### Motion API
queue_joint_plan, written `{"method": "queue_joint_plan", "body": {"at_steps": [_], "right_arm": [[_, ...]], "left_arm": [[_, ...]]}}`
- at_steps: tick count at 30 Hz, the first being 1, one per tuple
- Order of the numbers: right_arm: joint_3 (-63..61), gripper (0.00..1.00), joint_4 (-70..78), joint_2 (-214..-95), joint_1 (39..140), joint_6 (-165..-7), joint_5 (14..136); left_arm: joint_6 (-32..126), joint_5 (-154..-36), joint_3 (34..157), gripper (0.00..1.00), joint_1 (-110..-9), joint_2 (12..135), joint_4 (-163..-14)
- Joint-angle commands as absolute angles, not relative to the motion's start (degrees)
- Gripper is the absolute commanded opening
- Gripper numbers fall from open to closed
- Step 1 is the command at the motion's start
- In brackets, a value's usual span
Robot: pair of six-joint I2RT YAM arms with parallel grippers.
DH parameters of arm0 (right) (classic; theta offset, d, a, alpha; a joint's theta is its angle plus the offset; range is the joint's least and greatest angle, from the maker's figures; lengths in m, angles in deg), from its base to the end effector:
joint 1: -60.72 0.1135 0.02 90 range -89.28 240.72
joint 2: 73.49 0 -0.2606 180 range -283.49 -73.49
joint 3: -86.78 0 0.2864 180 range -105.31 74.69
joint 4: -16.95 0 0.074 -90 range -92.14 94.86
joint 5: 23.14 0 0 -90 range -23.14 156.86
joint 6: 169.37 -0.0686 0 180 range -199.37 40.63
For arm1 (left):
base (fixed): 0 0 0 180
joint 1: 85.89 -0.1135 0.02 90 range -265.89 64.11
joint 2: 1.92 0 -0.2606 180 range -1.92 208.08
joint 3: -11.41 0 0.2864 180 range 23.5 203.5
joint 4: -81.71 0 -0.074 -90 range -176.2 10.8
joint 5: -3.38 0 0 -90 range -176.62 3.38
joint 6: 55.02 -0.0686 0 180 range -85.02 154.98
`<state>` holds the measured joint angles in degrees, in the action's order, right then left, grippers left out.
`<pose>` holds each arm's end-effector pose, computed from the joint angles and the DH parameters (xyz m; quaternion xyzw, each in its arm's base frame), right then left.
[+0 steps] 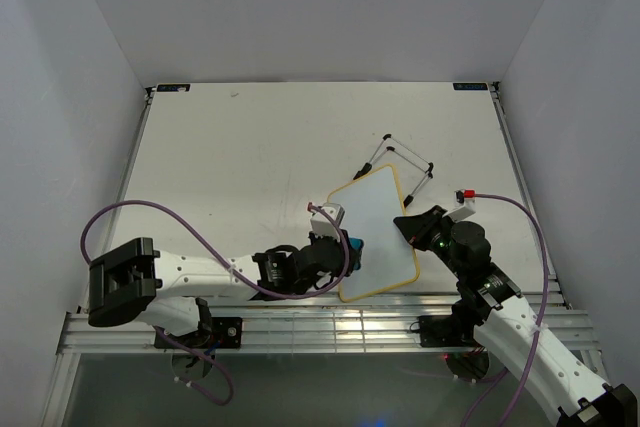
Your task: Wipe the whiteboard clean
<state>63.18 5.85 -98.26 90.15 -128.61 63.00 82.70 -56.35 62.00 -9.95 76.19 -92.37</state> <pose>0.1842 0.0986 0.1866 0.1547 0.7630 0.3772 0.5017 0.1141 -0.3132 0.1627 0.0873 0.8546 -0.2946 0.4186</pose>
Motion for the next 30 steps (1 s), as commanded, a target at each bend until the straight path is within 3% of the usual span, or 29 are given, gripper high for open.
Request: {"method": "queue_joint_plan", "body": {"at_steps": [1, 5, 14, 21, 30], "right_arm": [[61.9, 0.08, 8.2, -97.7, 90.7, -126.1, 64.7], [59.9, 0.08, 8.0, -97.8, 90.6, -122.1, 65.5], [57.8, 0.08, 7.9, -99.2, 90.6, -119.6, 68.4], [55.5, 0.08, 5.7, -98.0, 90.6, -115.8, 68.8], [48.6, 0.08, -1.5, -98.4, 90.6, -103.0, 69.1]], "left_arm": [[82.2, -54.0, 65.2, 0.0, -9.9, 76.0, -87.5], [81.0, -58.0, 64.5, 0.0, -11.7, 76.6, -89.1], [70.1, -72.0, 75.0, 0.0, -9.3, 84.7, -95.7], [73.2, -61.2, 77.6, 0.0, -8.5, 88.3, -90.5], [88.2, -58.1, 62.4, 0.0, -23.4, 72.6, -77.3]]}}
